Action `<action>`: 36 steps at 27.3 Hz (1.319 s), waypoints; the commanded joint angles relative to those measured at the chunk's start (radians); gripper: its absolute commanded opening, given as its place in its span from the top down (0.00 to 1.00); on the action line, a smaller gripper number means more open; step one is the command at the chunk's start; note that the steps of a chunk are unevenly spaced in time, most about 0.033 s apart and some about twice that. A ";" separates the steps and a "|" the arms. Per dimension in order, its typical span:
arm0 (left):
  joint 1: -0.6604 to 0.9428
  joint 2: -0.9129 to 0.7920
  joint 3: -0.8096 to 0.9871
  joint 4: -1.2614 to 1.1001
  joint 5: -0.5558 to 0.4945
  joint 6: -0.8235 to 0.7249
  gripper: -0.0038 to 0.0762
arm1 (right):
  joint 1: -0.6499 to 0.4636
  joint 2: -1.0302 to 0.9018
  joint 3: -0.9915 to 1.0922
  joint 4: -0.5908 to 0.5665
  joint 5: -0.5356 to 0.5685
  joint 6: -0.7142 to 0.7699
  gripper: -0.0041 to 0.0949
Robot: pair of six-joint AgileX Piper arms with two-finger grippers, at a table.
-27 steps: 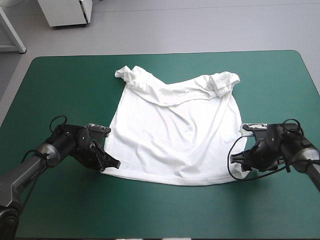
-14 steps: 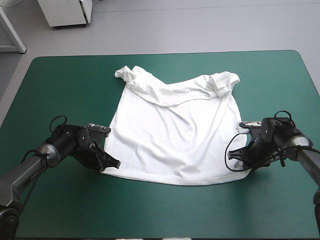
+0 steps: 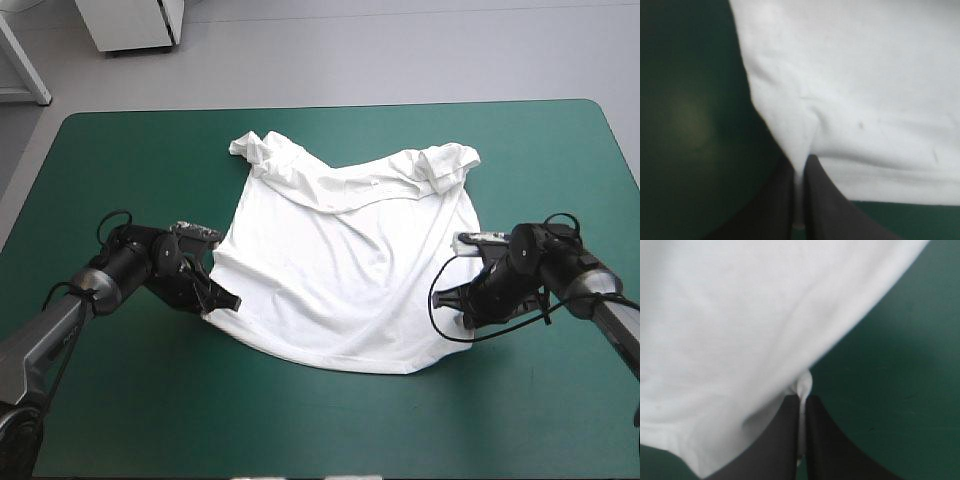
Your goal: Fold the cloth
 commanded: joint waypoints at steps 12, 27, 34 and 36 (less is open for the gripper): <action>-0.001 -0.147 -0.654 -0.063 0.167 0.086 0.96 | -0.001 -0.214 -0.667 -0.020 0.076 0.007 0.98; -0.001 -0.147 -1.359 -0.186 0.018 0.198 0.96 | -0.001 -0.140 -1.386 -0.055 -0.074 -0.139 0.98; -0.001 -0.147 -1.556 -0.330 -0.171 0.274 0.96 | -0.001 -0.078 -1.692 0.056 -0.205 -0.221 0.97; -0.001 -0.147 -1.568 -0.335 -0.201 0.276 0.96 | -0.001 -0.078 -1.710 0.058 -0.210 -0.221 0.97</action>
